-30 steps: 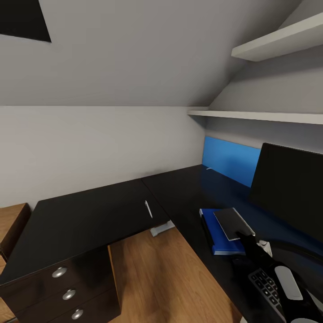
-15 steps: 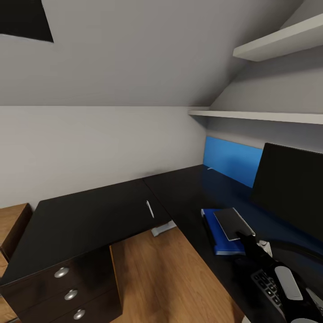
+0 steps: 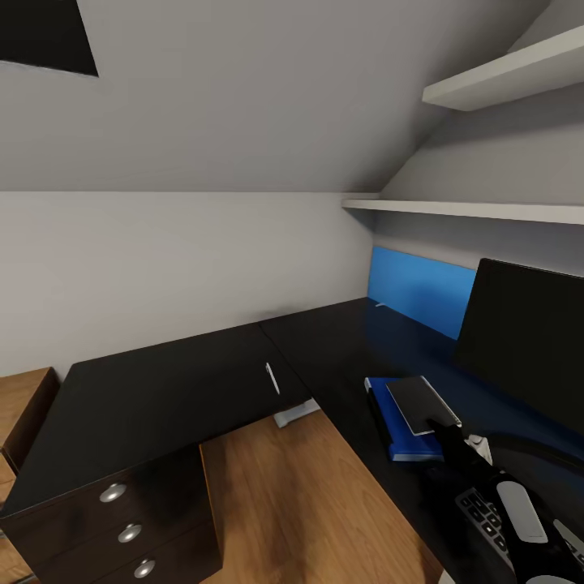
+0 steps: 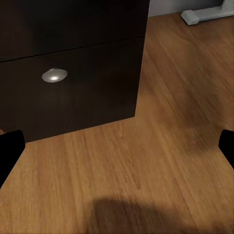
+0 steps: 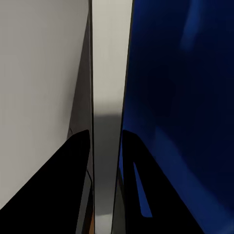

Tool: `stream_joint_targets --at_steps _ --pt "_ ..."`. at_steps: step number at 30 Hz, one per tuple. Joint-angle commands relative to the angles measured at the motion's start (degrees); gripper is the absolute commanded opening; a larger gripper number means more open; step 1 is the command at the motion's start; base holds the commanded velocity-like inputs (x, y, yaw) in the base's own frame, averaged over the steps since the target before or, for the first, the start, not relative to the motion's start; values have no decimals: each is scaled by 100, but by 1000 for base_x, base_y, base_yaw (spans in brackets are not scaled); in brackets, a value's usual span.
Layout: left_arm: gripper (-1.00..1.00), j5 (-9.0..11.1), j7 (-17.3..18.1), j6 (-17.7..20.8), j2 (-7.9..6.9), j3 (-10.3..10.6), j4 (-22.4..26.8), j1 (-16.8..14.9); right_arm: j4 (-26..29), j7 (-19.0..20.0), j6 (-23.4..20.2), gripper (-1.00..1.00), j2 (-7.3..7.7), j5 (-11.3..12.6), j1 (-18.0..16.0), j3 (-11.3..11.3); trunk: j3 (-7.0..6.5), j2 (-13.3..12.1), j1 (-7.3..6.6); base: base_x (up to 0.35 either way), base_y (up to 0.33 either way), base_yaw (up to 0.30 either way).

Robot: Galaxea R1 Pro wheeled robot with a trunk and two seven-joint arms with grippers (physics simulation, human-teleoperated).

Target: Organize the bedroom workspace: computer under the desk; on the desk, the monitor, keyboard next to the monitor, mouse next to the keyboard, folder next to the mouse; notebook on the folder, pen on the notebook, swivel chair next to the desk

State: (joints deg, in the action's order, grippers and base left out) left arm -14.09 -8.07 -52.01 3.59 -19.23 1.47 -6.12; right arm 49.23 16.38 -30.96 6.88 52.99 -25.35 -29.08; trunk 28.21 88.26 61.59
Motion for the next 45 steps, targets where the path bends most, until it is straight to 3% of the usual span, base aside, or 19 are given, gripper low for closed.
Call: stream_joint_targets --at_steps 1,38,45 --pt "100 -63 -57 -11 1 -11 -2 -3 -1 14 -42 -100 -2 18 -5 -18 6 3 0 0 0 0" --pt "100 -59 -71 -5 1 -10 -1 -3 7 4 -47 -100 7 26 -9 -26 6 3 0 0 20 0" --pt "100 -59 -72 -7 1 -11 -1 -3 8 -194 -50 -100 7 29 -6 -27 6 3 0 0 0 0"
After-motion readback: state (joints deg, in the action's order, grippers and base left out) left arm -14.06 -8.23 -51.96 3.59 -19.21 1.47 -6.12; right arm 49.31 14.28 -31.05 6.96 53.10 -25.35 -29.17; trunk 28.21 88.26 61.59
